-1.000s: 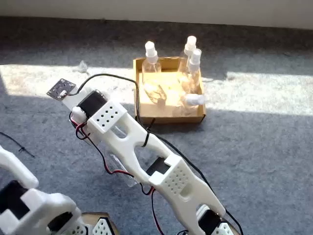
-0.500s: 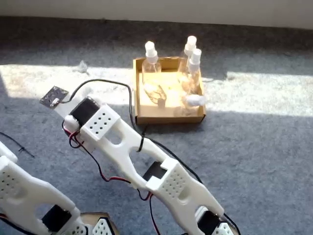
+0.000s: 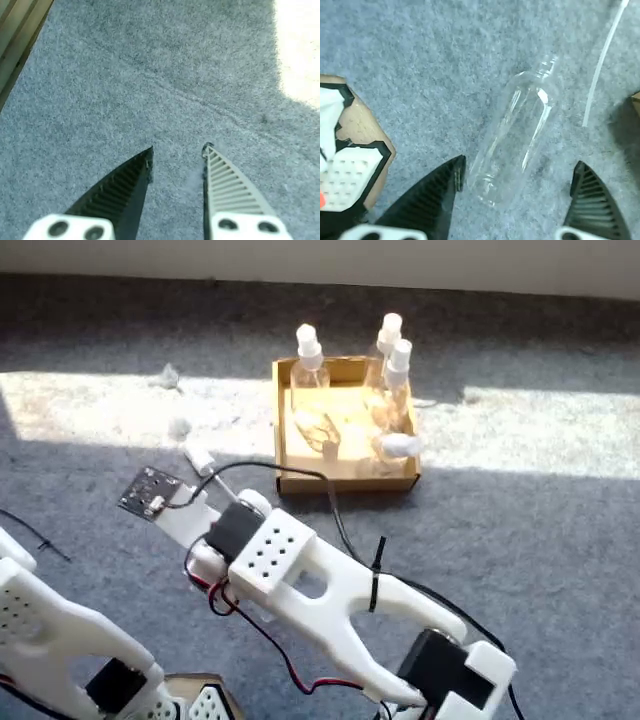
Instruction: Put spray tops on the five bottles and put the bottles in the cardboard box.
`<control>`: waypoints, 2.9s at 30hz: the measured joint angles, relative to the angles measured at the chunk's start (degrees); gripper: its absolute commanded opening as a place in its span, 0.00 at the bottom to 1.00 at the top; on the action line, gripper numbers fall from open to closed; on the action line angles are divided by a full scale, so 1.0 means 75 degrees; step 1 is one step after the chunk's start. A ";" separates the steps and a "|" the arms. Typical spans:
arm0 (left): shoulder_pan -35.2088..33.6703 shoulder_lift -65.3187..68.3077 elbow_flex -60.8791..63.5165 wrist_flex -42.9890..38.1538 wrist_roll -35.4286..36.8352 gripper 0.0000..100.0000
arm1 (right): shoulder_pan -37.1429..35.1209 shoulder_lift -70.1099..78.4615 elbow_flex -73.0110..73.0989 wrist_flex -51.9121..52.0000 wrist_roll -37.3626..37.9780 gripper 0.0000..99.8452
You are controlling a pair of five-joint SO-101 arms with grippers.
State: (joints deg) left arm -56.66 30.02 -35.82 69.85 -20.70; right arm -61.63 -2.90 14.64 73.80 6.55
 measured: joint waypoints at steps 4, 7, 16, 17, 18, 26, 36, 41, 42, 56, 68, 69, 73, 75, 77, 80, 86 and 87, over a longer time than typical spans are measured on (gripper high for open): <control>0.0070 0.0000 0.0000 0.0258 0.0000 0.16 | 0.0375 0.0035 0.0785 -0.1289 -0.0176 0.29; 0.0059 0.0000 0.0000 0.0281 0.0000 0.16 | 0.0445 0.0445 0.0492 -0.1477 -0.0340 0.29; 0.0281 0.0000 0.0000 0.0281 0.0000 0.16 | 0.0434 0.1934 -0.1313 -0.1489 -0.0375 0.29; 0.0281 0.0000 0.0000 0.0281 0.0000 0.16 | 0.0434 0.2098 -0.1418 -0.1489 -0.0375 0.29; 0.0281 0.0000 0.0000 0.0281 0.0000 0.16 | 0.0434 0.2239 -0.1489 -0.1489 -0.0375 0.29; 0.0281 0.0000 0.0000 0.0281 0.0000 0.16 | 0.0434 0.2567 -0.1571 -0.1465 -0.0399 0.29; 0.0316 0.0000 0.0000 0.0281 0.0000 0.16 | 0.0434 0.2567 -0.1571 -0.1688 -0.0856 0.29; 0.0316 0.0000 0.0000 0.0281 0.0000 0.16 | 0.0434 0.2567 -0.1477 -0.1946 -0.0856 0.29; 0.0316 0.0000 0.0000 0.0281 0.0000 0.16 | 0.0434 0.2567 -0.1477 -0.1969 -0.0856 0.29; 0.0316 0.0000 0.0000 0.0281 0.0000 0.16 | 0.0434 0.3118 -0.1078 -0.2004 -0.0856 0.29; 0.0316 0.0000 0.0000 0.0281 0.0000 0.16 | 0.0481 0.3341 -0.1125 -0.2028 -0.0856 0.08; 0.0316 0.0000 0.0000 0.0281 0.0000 0.16 | 0.0492 0.3341 -0.1125 -0.2028 -0.0856 0.05; 0.0316 0.0000 0.0000 0.0281 0.0000 0.16 | 0.0527 0.3270 -0.1160 -0.1946 -0.0856 0.00; 0.0316 0.0000 0.0000 0.0281 0.0000 0.16 | 0.0539 0.3106 -0.1231 -0.1536 -0.0856 0.00; 0.0316 0.0000 0.0000 0.0340 0.0000 0.16 | 0.0563 0.2708 -0.1371 -0.0938 -0.0856 0.00; 0.0316 0.0000 0.0000 0.0680 0.0000 0.16 | 0.0692 0.1653 -0.1629 -0.0188 -0.0856 0.00; 0.0340 -0.0141 -0.0457 0.1758 0.0000 0.16 | 0.1747 -0.0809 -0.1618 0.1383 -0.0012 0.00; 0.0434 -0.0234 -0.0457 0.1981 0.0000 0.16 | 0.2086 -0.1184 -0.1536 0.1606 0.0129 0.00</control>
State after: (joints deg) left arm -53.41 28.26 -39.25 84.70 -20.70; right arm -45.98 -11.78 3.12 85.85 7.52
